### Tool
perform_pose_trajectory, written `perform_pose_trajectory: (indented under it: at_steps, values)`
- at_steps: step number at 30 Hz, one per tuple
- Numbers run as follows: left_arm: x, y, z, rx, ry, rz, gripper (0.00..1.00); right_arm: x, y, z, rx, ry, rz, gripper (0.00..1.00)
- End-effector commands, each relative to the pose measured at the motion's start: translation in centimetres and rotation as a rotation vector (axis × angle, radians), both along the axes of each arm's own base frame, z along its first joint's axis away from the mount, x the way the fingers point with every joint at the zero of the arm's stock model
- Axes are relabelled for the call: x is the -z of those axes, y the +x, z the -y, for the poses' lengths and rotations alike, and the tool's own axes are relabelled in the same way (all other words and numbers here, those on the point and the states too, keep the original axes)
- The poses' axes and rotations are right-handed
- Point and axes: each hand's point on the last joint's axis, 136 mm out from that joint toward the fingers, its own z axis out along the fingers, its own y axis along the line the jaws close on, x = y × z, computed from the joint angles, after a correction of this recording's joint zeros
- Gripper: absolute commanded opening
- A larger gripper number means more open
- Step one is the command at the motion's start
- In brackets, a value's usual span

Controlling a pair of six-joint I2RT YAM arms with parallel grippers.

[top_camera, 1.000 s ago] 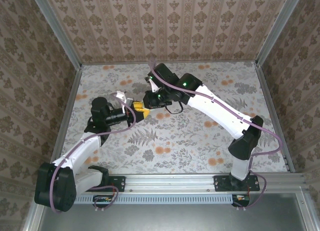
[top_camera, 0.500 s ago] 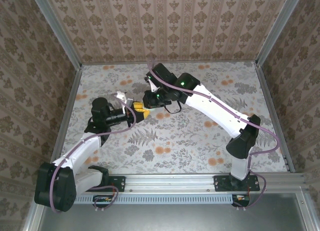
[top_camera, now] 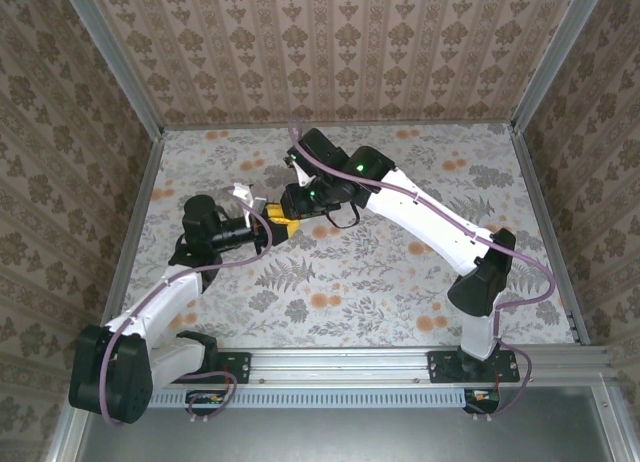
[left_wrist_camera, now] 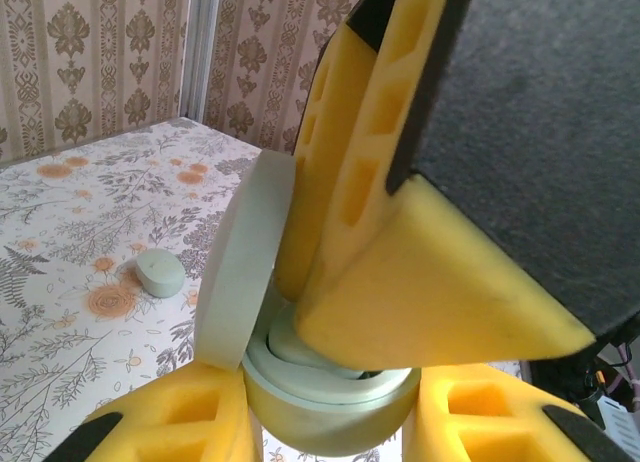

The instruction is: Insert the wireless bluetooth earbuds into the charging case

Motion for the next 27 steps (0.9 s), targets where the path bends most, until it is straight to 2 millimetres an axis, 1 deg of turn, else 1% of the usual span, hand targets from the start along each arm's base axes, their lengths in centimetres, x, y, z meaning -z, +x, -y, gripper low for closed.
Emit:
perform_pose_trajectory:
  at_steps: [1,3,6,10,12,24,27]
  values:
    - [-0.9,-0.6,0.0,0.014,-0.009,0.064,0.0,-0.6,-0.4,0.1,-0.01,-0.003,-0.001,0.34]
    - [-0.8,-0.6,0.0,0.013,-0.009,0.064,0.0,-1.0,-0.5,0.1,-0.007,0.011,0.001,0.38]
    - [-0.7,-0.6,0.0,0.016,-0.007,0.056,0.0,-2.0,-0.7,0.1,-0.005,0.039,0.006,0.4]
    - [-0.7,-0.6,0.0,0.017,-0.008,0.054,0.0,-3.5,-1.0,0.5,0.002,0.069,0.028,0.41]
    - [-0.7,-0.6,0.0,0.016,-0.009,0.053,0.0,-3.9,-1.0,0.7,0.004,0.074,0.033,0.41]
    - [-0.7,-0.6,0.0,0.015,-0.017,0.043,0.0,-4.0,-1.5,1.2,0.005,0.078,0.019,0.41]
    - [-0.7,-0.6,0.0,0.013,-0.018,0.041,0.0,-3.8,-1.4,1.4,0.009,0.076,0.018,0.41]
